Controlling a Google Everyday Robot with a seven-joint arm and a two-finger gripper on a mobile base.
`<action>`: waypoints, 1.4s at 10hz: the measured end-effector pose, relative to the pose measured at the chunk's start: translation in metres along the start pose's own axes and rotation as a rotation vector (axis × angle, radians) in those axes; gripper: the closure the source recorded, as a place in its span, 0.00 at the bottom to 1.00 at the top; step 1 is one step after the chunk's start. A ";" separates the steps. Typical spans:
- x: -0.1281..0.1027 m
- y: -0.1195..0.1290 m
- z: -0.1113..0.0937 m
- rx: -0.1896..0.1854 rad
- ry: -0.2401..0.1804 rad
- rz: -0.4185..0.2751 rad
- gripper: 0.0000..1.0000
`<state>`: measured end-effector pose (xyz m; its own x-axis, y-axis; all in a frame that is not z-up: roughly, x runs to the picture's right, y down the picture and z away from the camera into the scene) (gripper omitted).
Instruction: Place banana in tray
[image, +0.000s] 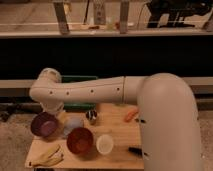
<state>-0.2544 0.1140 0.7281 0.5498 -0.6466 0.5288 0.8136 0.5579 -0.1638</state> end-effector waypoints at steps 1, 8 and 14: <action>0.000 -0.001 0.005 0.004 -0.003 -0.009 0.20; -0.013 -0.007 0.036 0.030 -0.030 -0.062 0.20; -0.011 -0.014 0.053 0.048 -0.032 -0.103 0.20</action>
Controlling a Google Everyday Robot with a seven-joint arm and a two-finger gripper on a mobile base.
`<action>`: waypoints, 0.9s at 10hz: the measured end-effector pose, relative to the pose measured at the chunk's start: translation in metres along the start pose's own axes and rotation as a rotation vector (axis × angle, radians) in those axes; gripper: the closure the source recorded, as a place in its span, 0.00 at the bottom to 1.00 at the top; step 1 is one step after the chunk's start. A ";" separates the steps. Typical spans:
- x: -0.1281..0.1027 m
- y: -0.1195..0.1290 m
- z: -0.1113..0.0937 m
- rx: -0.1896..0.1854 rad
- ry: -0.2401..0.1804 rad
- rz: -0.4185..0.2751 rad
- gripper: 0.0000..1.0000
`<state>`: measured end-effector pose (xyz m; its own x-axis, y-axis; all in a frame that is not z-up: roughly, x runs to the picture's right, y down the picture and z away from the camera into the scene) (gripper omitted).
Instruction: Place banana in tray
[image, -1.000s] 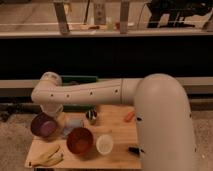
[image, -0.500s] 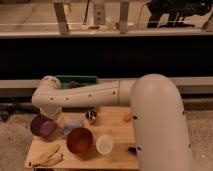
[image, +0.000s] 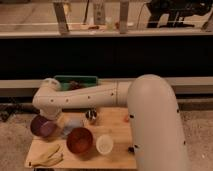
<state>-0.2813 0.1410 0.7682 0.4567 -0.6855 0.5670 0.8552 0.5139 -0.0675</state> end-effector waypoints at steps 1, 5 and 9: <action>0.000 -0.001 -0.002 0.001 0.000 -0.005 0.21; -0.002 -0.002 -0.002 -0.001 0.005 -0.021 0.23; -0.039 0.004 0.000 -0.032 -0.015 -0.083 0.23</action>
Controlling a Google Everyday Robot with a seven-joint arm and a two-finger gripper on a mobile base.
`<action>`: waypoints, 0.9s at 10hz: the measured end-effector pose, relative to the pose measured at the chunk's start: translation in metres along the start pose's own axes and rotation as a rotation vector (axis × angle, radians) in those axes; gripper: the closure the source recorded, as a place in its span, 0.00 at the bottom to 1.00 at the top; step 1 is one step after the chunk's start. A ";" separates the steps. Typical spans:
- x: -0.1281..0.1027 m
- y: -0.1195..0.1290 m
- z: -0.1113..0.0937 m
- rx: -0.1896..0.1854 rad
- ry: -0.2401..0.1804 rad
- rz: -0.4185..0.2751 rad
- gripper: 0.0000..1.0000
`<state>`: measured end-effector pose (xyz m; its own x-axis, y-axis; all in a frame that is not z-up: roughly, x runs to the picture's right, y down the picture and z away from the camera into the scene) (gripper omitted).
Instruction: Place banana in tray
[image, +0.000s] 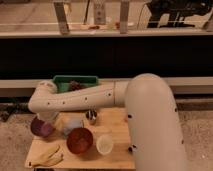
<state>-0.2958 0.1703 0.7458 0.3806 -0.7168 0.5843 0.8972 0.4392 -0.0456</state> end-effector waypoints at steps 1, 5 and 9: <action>-0.013 -0.001 0.002 -0.007 -0.010 -0.019 0.23; -0.064 0.006 0.031 -0.036 -0.075 -0.128 0.23; -0.082 0.030 0.050 -0.051 -0.133 -0.181 0.23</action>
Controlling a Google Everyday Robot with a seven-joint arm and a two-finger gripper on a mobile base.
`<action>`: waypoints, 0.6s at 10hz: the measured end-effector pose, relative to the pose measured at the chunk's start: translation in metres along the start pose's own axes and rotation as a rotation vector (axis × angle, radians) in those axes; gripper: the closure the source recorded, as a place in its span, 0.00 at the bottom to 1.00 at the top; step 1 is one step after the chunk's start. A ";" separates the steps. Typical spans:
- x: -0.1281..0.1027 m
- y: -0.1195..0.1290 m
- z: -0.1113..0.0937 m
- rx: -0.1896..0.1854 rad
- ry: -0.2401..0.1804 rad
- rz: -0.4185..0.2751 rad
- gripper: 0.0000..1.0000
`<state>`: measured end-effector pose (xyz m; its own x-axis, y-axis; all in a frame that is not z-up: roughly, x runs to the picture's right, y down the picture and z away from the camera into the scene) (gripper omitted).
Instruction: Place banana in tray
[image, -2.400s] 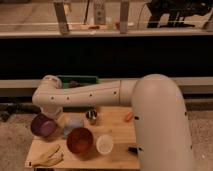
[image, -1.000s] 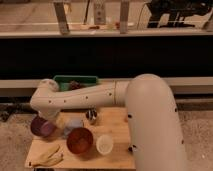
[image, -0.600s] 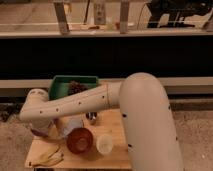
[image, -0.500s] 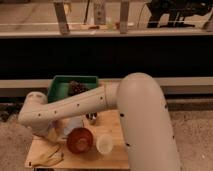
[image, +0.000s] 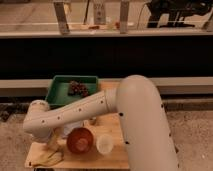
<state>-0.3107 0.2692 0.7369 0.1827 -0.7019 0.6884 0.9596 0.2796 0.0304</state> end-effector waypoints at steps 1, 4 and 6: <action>-0.003 0.003 0.005 -0.006 -0.006 -0.018 0.23; -0.004 0.016 0.021 0.008 -0.017 -0.060 0.23; -0.006 0.023 0.039 -0.001 -0.043 -0.078 0.23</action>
<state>-0.2981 0.3061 0.7617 0.0976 -0.6926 0.7147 0.9708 0.2245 0.0850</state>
